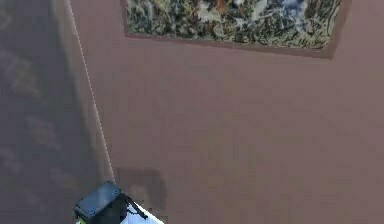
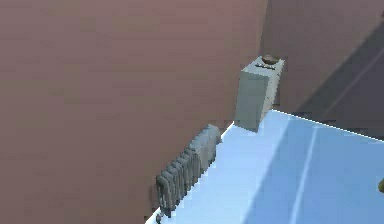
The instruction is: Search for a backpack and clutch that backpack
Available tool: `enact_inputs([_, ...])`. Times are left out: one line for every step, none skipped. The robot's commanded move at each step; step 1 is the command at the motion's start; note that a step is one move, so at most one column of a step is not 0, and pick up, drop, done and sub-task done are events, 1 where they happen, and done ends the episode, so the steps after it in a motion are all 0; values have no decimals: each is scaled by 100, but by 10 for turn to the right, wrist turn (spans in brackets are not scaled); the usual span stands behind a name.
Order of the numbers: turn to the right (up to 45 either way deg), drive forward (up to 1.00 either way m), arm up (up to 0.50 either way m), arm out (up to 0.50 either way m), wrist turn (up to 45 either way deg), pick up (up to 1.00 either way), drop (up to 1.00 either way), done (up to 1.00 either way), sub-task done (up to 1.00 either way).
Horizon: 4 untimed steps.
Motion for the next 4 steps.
enact_inputs([0, 45, 0, 0, 0, 0, 0, 0, 0])
enact_inputs([-450, 0, 0, 0, 0, 0, 0, 0, 0])
enact_inputs([-450, 0, 0, 0, 0, 0, 0, 0, 0])
enact_inputs([-450, 0, 0, 0, 0, 0, 0, 0, 0])
